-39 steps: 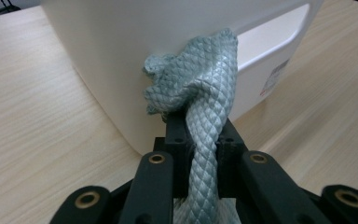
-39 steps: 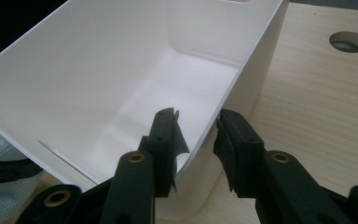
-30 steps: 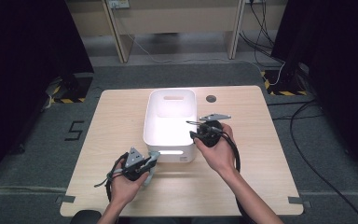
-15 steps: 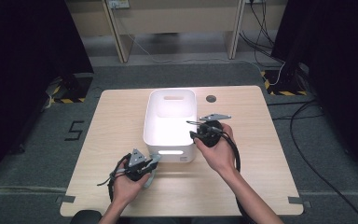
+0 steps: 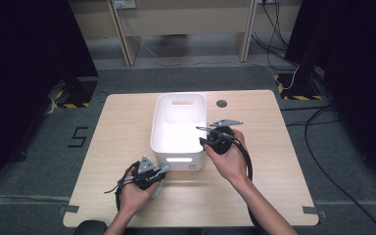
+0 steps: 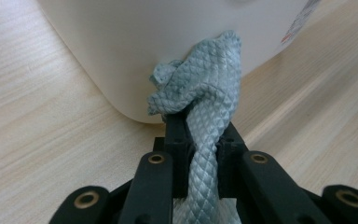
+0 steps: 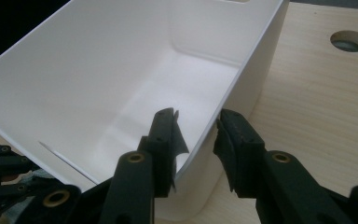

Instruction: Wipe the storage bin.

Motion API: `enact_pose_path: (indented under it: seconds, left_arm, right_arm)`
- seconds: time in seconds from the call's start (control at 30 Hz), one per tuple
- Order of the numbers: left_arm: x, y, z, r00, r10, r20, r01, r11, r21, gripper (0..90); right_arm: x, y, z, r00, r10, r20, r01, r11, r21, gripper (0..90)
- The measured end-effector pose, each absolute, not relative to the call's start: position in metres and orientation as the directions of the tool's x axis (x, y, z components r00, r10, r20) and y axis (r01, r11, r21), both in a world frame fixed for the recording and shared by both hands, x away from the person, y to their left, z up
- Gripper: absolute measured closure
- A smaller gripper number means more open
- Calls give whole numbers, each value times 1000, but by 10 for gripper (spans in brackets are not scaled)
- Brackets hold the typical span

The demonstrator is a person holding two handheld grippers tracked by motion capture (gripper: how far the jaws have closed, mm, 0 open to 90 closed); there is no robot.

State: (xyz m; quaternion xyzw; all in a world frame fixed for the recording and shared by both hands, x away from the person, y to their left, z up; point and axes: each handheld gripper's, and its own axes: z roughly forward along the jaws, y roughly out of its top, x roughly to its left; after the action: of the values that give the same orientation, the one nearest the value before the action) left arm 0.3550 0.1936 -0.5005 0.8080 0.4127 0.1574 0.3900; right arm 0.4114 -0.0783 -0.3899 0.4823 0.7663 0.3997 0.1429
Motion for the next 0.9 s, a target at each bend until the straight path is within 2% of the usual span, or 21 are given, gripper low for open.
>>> enact_pose_path:
  seconds: [0.9]
  left_arm:
    - [359,179,-505,632,773,-64,549,-387,741,788]
  right_arm:
    - [412,-79,-390,-495,852,169,623,212,753,671]
